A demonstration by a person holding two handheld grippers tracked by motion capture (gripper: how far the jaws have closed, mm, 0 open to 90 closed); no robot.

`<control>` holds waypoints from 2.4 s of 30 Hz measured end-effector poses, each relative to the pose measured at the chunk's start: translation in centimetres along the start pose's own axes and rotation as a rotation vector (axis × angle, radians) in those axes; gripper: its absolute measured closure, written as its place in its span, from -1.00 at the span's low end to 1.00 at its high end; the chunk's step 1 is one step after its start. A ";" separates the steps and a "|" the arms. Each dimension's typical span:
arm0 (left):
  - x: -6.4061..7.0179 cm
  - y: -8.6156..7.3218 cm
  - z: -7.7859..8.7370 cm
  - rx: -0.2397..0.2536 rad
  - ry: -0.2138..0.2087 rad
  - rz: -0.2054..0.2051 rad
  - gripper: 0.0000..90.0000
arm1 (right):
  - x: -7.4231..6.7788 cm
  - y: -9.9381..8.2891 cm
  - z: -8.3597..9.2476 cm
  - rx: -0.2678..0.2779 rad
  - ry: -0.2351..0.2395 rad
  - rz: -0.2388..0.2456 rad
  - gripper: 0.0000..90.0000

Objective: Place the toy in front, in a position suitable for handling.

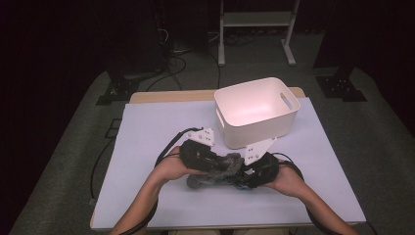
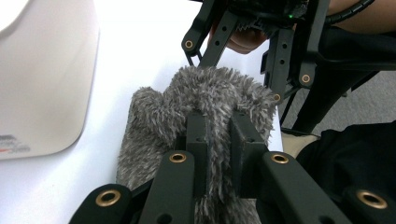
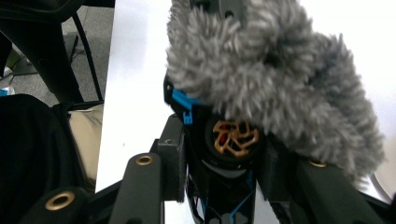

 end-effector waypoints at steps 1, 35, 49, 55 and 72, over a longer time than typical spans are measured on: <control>0.0 0.1 0.0 -0.002 0.004 -0.003 0.78 | -0.1 0.1 0.1 -0.001 -0.004 0.002 0.30; -1.0 0.1 -1.0 -0.001 -0.001 0.022 0.78 | 1.4 -2.5 3.5 0.050 -0.011 -0.046 0.32; -0.4 3.2 -2.0 -0.025 -0.017 -0.040 0.81 | 1.7 -3.0 3.9 0.082 0.002 -0.076 0.32; 0.3 5.3 -3.5 -0.049 -0.048 -0.080 0.80 | 1.5 -3.0 3.8 0.091 -0.007 -0.066 0.32; -0.3 4.0 -2.2 -0.050 -0.013 -0.058 0.80 | 1.6 -3.4 4.4 0.086 -0.009 -0.075 0.32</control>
Point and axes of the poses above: each handheld gripper's, and its own axes: z roughly backward along the jaws, y roughly out of its top, x roughly to its right, the point moved 7 cm from there along -z, roughly forward along the jaws, and after that the axes turned 12 degrees about -y, right-handed, at the moved point
